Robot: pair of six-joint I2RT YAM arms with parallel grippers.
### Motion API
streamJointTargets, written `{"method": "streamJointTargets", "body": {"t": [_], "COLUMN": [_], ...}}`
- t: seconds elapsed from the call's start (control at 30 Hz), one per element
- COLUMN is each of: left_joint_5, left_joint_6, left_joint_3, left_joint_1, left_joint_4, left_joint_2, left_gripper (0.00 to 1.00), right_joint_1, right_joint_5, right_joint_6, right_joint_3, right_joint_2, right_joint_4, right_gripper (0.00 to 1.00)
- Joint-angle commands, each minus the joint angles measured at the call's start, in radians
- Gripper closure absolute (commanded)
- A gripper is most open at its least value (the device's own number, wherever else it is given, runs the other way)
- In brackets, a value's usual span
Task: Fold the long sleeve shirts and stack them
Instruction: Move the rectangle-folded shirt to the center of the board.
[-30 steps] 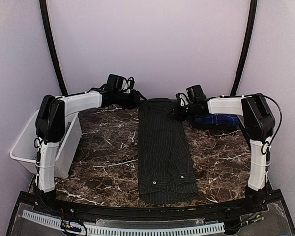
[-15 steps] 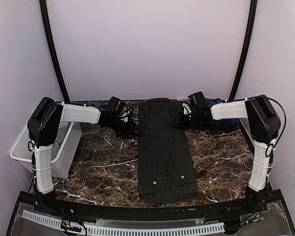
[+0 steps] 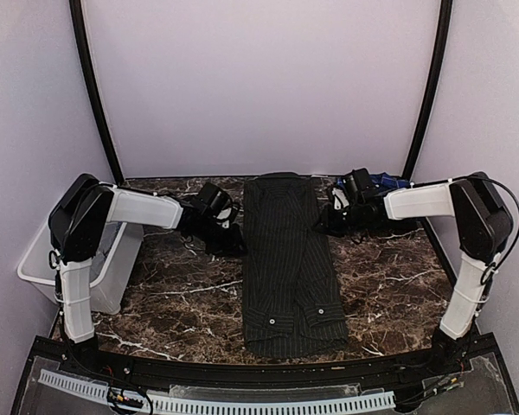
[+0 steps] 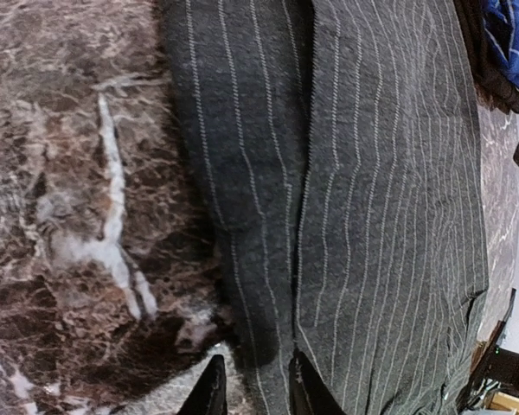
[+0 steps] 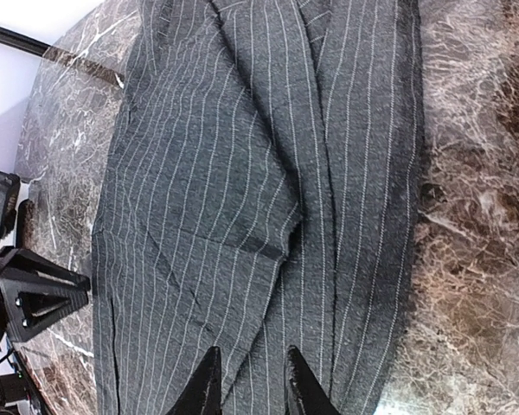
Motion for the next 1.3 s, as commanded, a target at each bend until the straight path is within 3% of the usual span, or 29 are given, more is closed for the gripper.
{"method": "streamJointTargets", "body": {"t": [0.0,0.3,0.47,0.53,0.97,1.27], "left_joint_5": [-0.116,-0.018,-0.014,-0.024,-0.050,-0.063], "left_joint_6": [-0.001,-0.016,-0.017,-0.010,0.045,0.027], "left_joint_3": [0.004,0.042,0.045,0.050,0.055,0.004], "left_joint_1": [0.001,0.001,0.002,0.008,0.096,0.103], "left_joint_4": [-0.020,0.028,0.023,0.008,-0.083,-0.102], "left_joint_2": [-0.021,0.031,0.035,0.036,0.008,-0.029], "left_gripper": [0.76,0.79,0.98,1.00,1.00,1.00], "right_joint_1": [0.010,0.012,0.016,0.019,0.036,0.124], "right_joint_5": [0.031,0.034,0.039,0.047,0.066,0.039], "right_joint_6": [-0.004,-0.006,-0.007,-0.008,-0.005,0.014], "right_joint_3": [-0.021,-0.024,-0.031,-0.038,-0.100,-0.128], "right_joint_2": [-0.049,-0.055,-0.055,-0.058,-0.107,-0.139], "right_joint_4": [0.019,0.012,0.014,0.014,0.025,0.025], "right_gripper": [0.77,0.77,0.77,0.77,0.77,0.77]}}
